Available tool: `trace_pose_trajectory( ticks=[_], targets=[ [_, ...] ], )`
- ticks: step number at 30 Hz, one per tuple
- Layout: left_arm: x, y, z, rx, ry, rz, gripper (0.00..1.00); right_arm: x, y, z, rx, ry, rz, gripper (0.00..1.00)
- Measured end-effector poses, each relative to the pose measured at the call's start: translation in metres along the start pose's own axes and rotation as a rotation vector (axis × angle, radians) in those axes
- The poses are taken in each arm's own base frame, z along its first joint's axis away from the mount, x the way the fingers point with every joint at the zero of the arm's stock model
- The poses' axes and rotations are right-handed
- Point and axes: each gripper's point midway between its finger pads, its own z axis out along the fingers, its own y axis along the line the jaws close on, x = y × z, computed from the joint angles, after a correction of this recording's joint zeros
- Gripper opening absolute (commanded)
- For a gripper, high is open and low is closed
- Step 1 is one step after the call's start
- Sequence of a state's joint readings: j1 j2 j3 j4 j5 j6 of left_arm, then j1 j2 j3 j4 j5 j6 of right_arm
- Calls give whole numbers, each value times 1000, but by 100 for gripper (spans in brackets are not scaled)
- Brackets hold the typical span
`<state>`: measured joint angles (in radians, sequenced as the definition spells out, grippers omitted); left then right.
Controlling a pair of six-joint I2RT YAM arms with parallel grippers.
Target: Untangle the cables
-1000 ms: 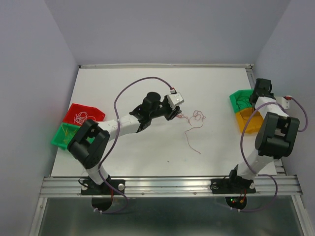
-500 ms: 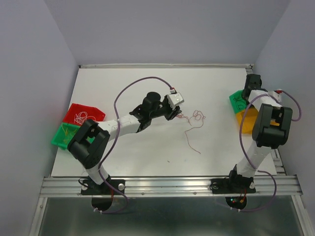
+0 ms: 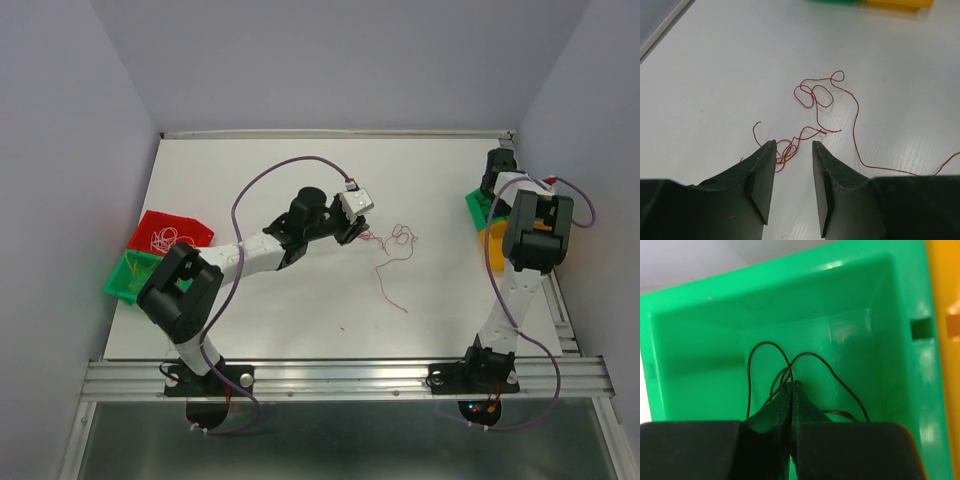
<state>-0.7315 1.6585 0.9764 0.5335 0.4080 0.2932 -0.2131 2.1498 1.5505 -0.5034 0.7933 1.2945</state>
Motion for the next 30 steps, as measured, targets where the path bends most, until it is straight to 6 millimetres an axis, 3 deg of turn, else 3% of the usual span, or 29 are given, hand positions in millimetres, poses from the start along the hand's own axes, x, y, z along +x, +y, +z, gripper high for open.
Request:
trace_pose_trajectory(
  ticks=[1, 2, 5, 9, 11, 15, 18, 19, 21, 27, 30],
  targets=[
    [0, 0, 0, 0, 0, 0, 46, 2, -2, 4, 10, -3, -4, 2],
    [0, 0, 0, 0, 0, 0, 46, 1, -1, 5, 12, -6, -5, 20],
    [0, 0, 0, 0, 0, 0, 46, -3, -1, 6, 15, -7, 0, 34],
    [0, 0, 0, 0, 0, 0, 46, -7, -2, 3, 17, -7, -6, 36],
    [0, 0, 0, 0, 0, 0, 46, -16, 1, -4, 7, -10, 0, 43],
    [0, 0, 0, 0, 0, 0, 46, -52, 16, -34, -59, -31, 52, 52],
    [0, 0, 0, 0, 0, 0, 47, -81, 26, -59, -116, -50, 90, 54],
    [0, 0, 0, 0, 0, 0, 47, -89, 28, -66, -130, -56, 101, 64],
    [0, 0, 0, 0, 0, 0, 47, -99, 29, -74, -146, -65, 101, 70],
    [0, 0, 0, 0, 0, 0, 49, -105, 26, -83, -160, -54, 35, 73],
    [0, 1, 0, -3, 1, 0, 53, -101, 29, -99, -210, -10, -24, 73]
  ],
)
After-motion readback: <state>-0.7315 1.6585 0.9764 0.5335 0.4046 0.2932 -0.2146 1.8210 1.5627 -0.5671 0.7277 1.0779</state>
